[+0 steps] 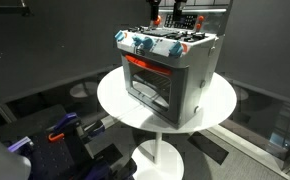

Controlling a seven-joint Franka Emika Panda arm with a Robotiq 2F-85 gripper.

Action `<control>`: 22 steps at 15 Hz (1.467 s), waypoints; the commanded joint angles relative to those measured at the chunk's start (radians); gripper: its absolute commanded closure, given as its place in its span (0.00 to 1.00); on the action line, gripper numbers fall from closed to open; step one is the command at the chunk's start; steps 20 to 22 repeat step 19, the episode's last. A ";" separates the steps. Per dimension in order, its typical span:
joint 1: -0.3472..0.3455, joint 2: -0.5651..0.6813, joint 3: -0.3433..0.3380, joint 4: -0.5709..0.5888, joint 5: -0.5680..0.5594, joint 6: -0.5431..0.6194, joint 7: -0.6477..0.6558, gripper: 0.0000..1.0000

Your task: Press the top button on the right side of the stove.

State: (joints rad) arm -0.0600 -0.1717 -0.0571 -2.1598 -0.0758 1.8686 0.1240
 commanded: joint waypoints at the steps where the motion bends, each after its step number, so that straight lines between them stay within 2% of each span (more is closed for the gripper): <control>1: 0.002 -0.147 0.003 -0.120 -0.013 0.004 -0.078 0.00; 5: 0.008 -0.261 0.002 -0.206 -0.007 0.012 -0.155 0.00; 10: 0.006 -0.344 0.007 -0.270 -0.016 0.021 -0.181 0.00; 22: 0.003 -0.326 0.007 -0.265 -0.004 0.005 -0.164 0.00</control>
